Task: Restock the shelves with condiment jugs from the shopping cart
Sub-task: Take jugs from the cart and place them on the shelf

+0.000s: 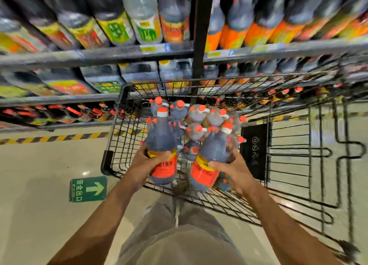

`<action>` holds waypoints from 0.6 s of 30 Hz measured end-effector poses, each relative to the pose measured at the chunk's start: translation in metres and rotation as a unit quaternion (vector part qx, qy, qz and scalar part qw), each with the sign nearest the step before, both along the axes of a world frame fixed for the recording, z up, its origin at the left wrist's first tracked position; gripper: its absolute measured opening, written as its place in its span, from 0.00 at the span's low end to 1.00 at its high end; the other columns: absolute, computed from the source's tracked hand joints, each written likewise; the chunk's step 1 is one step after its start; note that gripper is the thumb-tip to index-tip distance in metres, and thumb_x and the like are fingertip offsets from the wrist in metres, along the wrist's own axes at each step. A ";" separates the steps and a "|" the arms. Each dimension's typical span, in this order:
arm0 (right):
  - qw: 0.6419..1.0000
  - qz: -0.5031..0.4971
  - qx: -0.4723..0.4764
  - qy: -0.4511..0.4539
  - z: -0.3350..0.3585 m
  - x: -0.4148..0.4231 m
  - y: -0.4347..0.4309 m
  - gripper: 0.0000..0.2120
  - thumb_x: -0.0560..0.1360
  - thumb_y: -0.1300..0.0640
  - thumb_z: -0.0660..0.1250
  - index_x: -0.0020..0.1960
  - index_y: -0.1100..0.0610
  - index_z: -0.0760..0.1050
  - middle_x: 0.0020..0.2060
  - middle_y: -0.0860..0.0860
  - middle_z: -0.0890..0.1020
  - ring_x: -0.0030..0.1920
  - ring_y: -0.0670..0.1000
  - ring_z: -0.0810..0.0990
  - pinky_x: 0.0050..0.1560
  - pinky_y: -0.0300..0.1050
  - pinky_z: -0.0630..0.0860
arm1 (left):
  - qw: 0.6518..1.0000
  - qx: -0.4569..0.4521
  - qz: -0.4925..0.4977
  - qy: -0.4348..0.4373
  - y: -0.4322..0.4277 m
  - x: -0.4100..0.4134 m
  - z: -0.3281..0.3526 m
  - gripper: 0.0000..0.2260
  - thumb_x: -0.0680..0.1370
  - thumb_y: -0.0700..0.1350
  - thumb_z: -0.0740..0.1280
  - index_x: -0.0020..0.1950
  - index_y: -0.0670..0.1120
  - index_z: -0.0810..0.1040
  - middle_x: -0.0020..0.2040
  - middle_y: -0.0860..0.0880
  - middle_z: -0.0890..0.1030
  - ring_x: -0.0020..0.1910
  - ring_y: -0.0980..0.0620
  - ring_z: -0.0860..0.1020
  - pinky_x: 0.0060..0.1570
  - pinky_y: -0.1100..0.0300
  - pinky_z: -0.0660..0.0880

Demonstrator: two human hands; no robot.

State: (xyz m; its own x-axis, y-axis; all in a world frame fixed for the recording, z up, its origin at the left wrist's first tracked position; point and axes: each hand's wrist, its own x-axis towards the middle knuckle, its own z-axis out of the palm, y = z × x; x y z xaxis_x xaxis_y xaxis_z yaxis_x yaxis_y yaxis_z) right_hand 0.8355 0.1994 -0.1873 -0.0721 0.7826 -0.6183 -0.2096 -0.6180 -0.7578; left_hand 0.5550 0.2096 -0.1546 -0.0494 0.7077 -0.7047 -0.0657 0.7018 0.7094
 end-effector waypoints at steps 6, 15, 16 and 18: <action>0.982 -0.106 -0.020 0.155 0.038 -0.013 0.017 0.47 0.51 0.50 0.86 0.66 0.66 0.74 0.59 0.67 0.80 0.52 0.61 0.82 0.56 0.62 0.81 | 0.999 0.034 0.028 -0.009 0.012 0.004 0.042 0.47 0.50 0.60 0.86 0.64 0.45 0.76 0.56 0.42 0.85 0.54 0.39 0.83 0.58 0.39 0.79; 0.991 -0.036 0.074 0.109 0.118 -0.066 0.053 0.42 0.61 0.43 0.84 0.68 0.62 0.76 0.59 0.65 0.83 0.58 0.65 0.83 0.60 0.66 0.80 | 0.989 0.123 0.070 -0.036 0.010 -0.026 0.097 0.45 0.48 0.61 0.85 0.61 0.45 0.80 0.49 0.44 0.87 0.45 0.46 0.86 0.42 0.52 0.81; 0.991 -0.015 0.082 0.101 0.127 -0.074 0.055 0.37 0.65 0.45 0.82 0.67 0.62 0.77 0.58 0.65 0.84 0.57 0.65 0.83 0.59 0.65 0.80 | 0.987 0.132 0.077 -0.043 0.008 -0.034 0.104 0.42 0.49 0.60 0.85 0.60 0.47 0.80 0.47 0.45 0.87 0.43 0.47 0.86 0.40 0.54 0.81; 0.990 0.028 0.094 0.099 0.141 -0.092 0.058 0.25 0.72 0.52 0.78 0.65 0.62 0.78 0.56 0.65 0.84 0.54 0.64 0.85 0.55 0.61 0.83 | 0.984 0.145 0.088 -0.054 0.003 -0.055 0.116 0.39 0.53 0.56 0.83 0.62 0.48 0.78 0.50 0.44 0.86 0.47 0.45 0.86 0.43 0.50 0.82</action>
